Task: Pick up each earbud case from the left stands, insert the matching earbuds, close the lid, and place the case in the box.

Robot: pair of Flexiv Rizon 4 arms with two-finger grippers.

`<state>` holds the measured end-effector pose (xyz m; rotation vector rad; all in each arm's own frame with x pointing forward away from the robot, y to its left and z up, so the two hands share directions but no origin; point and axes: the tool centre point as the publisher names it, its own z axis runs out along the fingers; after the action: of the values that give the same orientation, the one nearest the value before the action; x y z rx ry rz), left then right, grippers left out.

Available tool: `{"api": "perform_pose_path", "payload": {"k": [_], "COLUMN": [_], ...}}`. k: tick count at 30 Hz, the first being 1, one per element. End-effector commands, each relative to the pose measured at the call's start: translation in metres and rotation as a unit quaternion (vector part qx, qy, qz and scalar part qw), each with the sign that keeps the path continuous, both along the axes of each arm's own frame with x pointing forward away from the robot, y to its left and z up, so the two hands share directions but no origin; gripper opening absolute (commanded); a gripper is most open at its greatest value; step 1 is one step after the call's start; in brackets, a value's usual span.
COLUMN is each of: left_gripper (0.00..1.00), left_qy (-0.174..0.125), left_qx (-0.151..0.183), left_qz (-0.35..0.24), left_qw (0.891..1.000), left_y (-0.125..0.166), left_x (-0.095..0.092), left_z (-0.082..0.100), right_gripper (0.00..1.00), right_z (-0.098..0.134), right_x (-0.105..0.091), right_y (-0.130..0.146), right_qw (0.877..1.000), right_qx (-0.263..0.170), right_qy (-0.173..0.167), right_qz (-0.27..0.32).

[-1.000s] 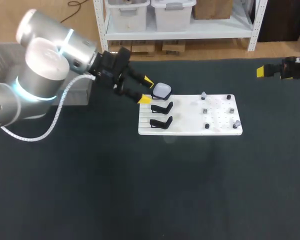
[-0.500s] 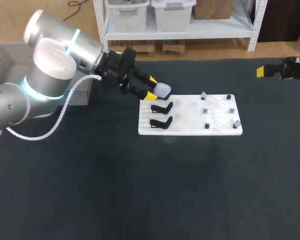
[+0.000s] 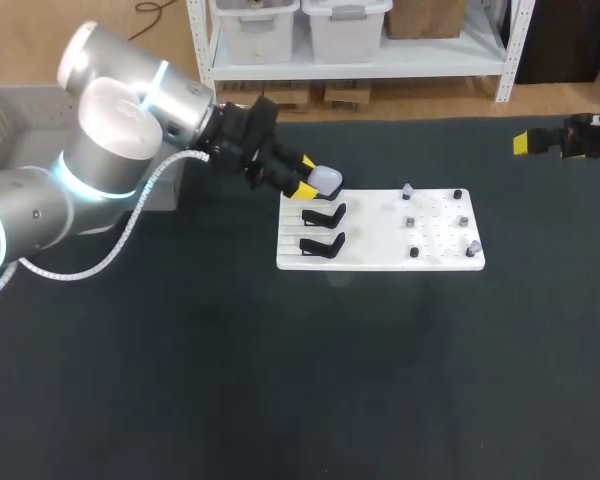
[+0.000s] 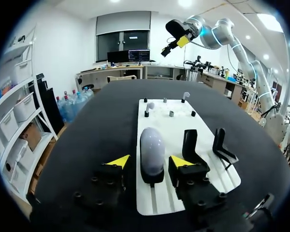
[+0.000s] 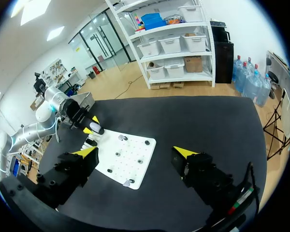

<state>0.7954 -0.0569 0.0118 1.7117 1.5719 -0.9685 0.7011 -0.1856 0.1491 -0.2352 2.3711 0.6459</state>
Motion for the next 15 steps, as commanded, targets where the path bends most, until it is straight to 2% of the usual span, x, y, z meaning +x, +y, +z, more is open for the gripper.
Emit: {"api": "perform_pose_path", "payload": {"k": [1,15], "left_gripper": [0.49,0.46], "left_qy": [-0.003,-0.004], "left_qx": [-0.003,-0.005], "left_qz": [0.001,0.002], "left_qw": [1.000,1.000], "left_y": [-0.0028,-0.0086], "left_x": [0.0027,-0.0022], "left_z": [-0.0014,-0.0043], "right_gripper": [1.00,1.00], "right_z": [0.0006,0.0006], "right_x": [-0.0005,-0.0005], "right_y": [0.0002,0.0002], "right_qw": [1.000,1.000], "right_qx": [-0.001,-0.001], "right_qy": [0.000,0.000], "right_qz": [-0.001,-0.001]}}
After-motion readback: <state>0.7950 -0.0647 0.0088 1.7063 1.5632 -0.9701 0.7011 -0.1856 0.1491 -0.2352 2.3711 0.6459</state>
